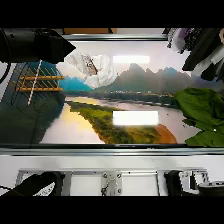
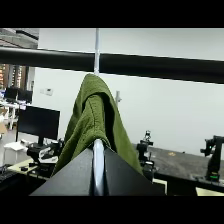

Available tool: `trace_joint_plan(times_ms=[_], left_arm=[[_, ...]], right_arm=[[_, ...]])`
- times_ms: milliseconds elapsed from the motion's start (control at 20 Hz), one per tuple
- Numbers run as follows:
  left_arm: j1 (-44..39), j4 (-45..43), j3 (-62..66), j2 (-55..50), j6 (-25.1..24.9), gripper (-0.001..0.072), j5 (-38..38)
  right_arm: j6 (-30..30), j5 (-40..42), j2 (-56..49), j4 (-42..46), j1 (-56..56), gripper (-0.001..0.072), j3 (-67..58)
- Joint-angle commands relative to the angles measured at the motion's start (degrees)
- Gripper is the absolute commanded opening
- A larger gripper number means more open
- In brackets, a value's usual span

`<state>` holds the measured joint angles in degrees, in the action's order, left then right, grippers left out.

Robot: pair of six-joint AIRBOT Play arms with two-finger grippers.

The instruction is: Fold the clothes and pants, and hang the long-sleeved shirts on hangers.

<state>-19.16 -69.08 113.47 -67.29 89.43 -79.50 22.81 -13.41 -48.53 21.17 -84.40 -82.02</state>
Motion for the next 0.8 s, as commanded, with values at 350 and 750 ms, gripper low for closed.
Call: trace_joint_plan(times_ms=[350,750], left_arm=[[-0.02,0.02,0.02,-0.04,-0.07,0.0017,0.04],[-0.02,-0.02,0.02,-0.04,-0.11,0.0017,0.09]], right_arm=[[19.34,-20.15,0.57,11.26,-14.56,0.0008,0.74],[19.26,-23.5,1.09,8.09,-14.56,0.0543,0.74]])
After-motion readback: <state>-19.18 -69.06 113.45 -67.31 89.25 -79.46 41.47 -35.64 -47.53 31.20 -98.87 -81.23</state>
